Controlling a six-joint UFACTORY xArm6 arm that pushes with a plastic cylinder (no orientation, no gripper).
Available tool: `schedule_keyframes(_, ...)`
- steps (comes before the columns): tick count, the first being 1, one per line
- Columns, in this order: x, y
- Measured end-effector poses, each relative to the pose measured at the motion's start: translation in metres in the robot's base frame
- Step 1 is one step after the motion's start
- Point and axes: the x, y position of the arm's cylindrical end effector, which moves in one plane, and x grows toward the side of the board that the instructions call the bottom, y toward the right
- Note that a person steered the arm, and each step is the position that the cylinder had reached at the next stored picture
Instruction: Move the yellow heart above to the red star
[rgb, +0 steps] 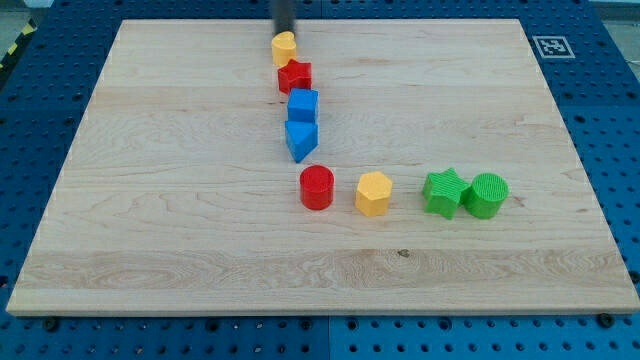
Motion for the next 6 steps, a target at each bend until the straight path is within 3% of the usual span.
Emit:
schedule_keyframes(2,0.029,-0.032)
schedule_keyframes(6,0.029,0.025)
